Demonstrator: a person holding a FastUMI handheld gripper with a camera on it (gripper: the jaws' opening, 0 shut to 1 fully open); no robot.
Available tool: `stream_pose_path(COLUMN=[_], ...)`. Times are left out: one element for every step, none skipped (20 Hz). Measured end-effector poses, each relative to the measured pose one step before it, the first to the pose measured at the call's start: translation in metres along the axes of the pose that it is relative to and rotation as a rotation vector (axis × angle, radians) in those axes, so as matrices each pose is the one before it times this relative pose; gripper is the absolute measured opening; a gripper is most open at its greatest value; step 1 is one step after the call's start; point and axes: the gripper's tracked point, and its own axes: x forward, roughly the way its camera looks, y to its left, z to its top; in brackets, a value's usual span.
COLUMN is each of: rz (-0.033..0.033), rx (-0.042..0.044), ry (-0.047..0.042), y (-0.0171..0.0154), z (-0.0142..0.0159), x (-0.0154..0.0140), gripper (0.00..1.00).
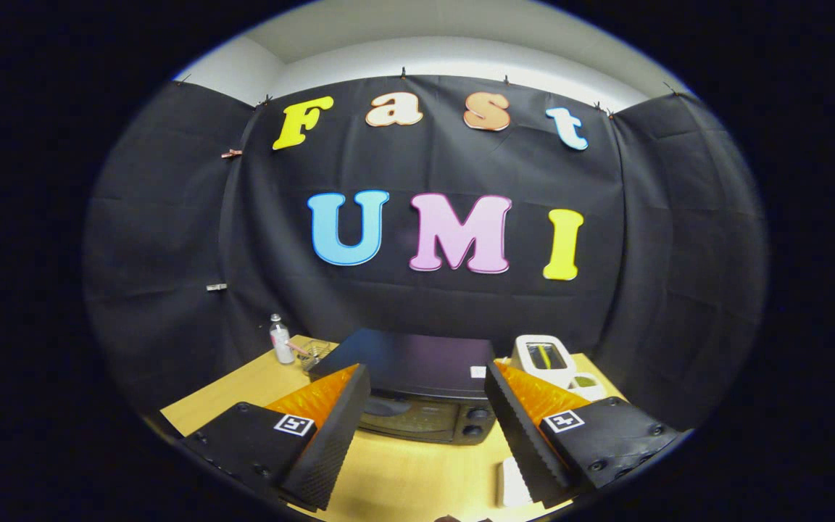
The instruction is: Open the toaster oven, put the food inside, and close the toaster oven door.
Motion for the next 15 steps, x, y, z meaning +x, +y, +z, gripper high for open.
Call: stream_pose_path(rz=[-0.02177, -0.01699, -0.01817, -0.01681, -0.01609, -0.01193, -0.0052, 0.00093, 0.00287, 0.00323, 0.00479, 0.00441, 0.00406, 0.0038, 0.00673], rx=[-0.00063, 0.002, 0.00542, 0.00446, 0.00136, -0.00262, -0.00162, 0.00335, 0.00644, 0.00696, 0.00309, 0.00007, -0.0032, -0.00011, 0.00508], ry=[-0.00078, -0.00192, -0.00422, -0.01504, -0.01838, -0.01659, -0.01097, -0.00571, -0.00559, -0.00147, -0.0035, -0.00373, -0.0019, 0.00532, 0.00496], y=[-0.01212, -0.00992, -0.01045, -0.00906, -0.00701, -0.00424, -0.00249, 0.00045, 0.00165, 0.00115, 0.00208, 0.00234, 0.00187, 0.00185, 0.00333], z=[0.00555, 0.00505, 0.00714, 0.00941, 0.0086, 0.00736, 0.00527, 0.00332, 0.00375, 0.00225, 0.00153, 0.00075, 0.00009, -0.00157, -0.00125], x=[-0.00708, -0.00643, -0.00466, -0.00218, -0.00174, 0.00296, 0.0007, 0.00037, 0.00046, 0.00023, -0.00006, 0.00143, 0.00135, 0.00077, 0.00146], gripper=[0.98, 0.98, 0.98, 0.98, 0.98, 0.98, 0.98, 0.98, 0.98, 0.98, 0.98, 0.98, 0.98, 0.98, 0.98])
